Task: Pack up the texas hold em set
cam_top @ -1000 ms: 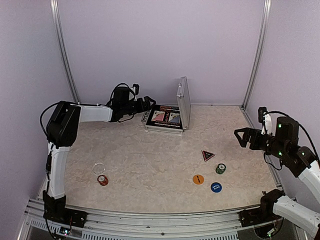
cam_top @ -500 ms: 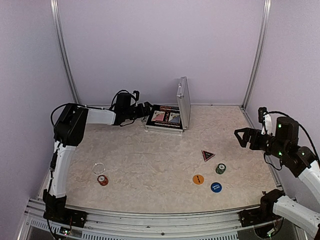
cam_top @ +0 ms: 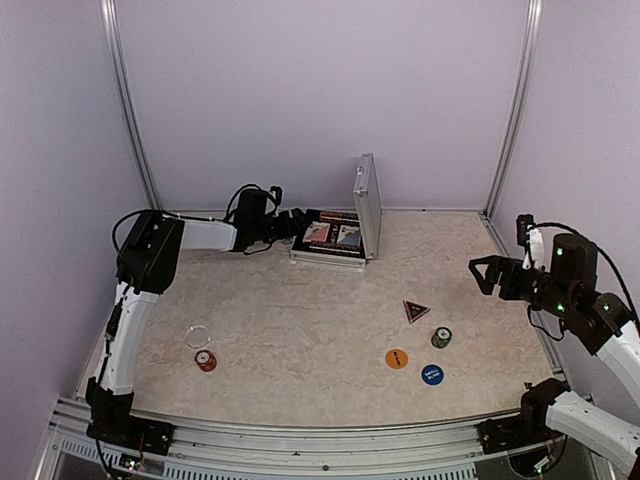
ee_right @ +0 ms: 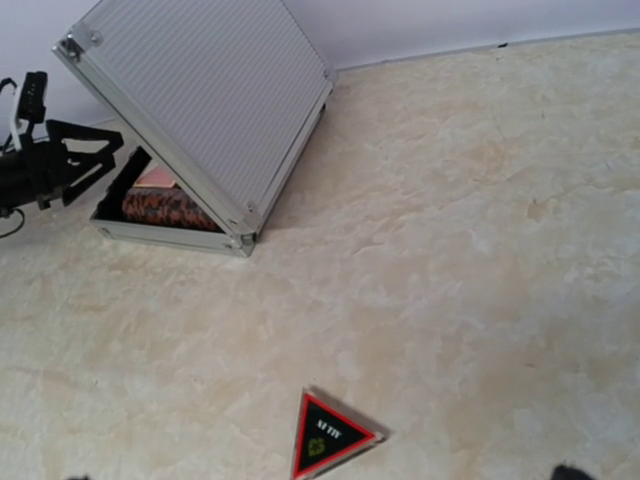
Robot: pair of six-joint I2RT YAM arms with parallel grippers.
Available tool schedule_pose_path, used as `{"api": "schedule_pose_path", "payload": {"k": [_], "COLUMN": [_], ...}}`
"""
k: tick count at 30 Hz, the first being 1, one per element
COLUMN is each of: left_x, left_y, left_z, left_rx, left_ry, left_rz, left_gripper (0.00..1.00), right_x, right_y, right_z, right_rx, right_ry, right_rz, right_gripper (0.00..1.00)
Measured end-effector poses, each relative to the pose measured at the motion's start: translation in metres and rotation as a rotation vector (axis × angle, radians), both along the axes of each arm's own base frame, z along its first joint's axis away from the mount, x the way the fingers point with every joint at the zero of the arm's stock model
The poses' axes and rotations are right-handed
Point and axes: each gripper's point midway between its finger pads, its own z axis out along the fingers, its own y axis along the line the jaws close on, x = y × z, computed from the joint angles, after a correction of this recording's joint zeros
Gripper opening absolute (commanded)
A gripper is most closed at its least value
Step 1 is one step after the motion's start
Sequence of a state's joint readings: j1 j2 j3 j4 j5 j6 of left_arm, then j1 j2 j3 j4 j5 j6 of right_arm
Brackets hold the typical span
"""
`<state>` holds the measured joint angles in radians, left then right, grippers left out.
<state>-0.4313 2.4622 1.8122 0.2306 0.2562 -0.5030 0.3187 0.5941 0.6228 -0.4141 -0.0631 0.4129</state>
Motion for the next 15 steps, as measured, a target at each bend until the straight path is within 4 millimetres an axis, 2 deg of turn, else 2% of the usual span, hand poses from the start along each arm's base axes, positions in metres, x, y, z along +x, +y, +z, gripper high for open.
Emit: {"api": "schedule_pose_path", "payload": {"k": [3,9,15], "left_x": [0.000,-0.003,0.002], "left_y": [-0.001,0.001,0.000], "left_z": [-0.006,-0.022,-0.023], "left_rx": [0.004,0.014,0.012], "left_ry": [0.010,0.040,0.040], "left_rz": [-0.009,-0.032,-0.067], "left_gripper": [0.94,0.87,0.77], "right_x": [0.000,0.000,0.000], "right_y": [0.000,0.000,0.000], "right_z": [0.000,-0.001,-0.002], "right_rx": [0.000,-0.001,-0.002], "right_ry": [0.001,0.002,0.005], "right_rz": [0.000,0.000,0.000], "right_gripper": [1.00,1.00,1.00]}}
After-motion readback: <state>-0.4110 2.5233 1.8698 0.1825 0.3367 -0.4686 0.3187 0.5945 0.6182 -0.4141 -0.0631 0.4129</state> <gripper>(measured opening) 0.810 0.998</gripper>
